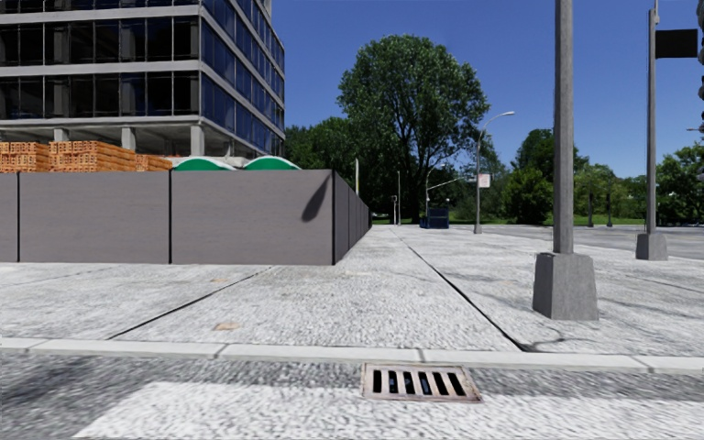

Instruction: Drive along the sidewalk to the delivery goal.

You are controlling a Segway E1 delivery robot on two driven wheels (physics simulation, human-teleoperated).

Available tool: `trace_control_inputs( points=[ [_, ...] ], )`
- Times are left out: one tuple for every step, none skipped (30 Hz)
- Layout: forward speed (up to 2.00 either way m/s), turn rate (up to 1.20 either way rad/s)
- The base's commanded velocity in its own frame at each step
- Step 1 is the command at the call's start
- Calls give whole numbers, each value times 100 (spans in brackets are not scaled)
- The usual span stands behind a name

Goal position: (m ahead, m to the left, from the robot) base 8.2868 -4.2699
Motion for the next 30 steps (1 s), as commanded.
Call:
trace_control_inputs(
  points=[
    [200, -17],
    [200, -25],
    [200, -25],
    [200, -27],
    [200, -27],
    [200, -28],
    [200, -28],
    [200, -28],
    [200, -28],
    [200, -28],
    [200, -28],
    [200, -28],
    [200, -28],
    [200, -28],
    [200, -28],
    [200, -24],
    [200, -21],
    [200, -21],
    [200, -21],
    [200, -20],
    [200, -18],
    [186, -7],
    [186, -7],
    [160, 0],
    [146, 0],
    [140, 0],
    [140, 0],
    [138, 0],
    [137, 0],
    [137, 0]
  ],
)
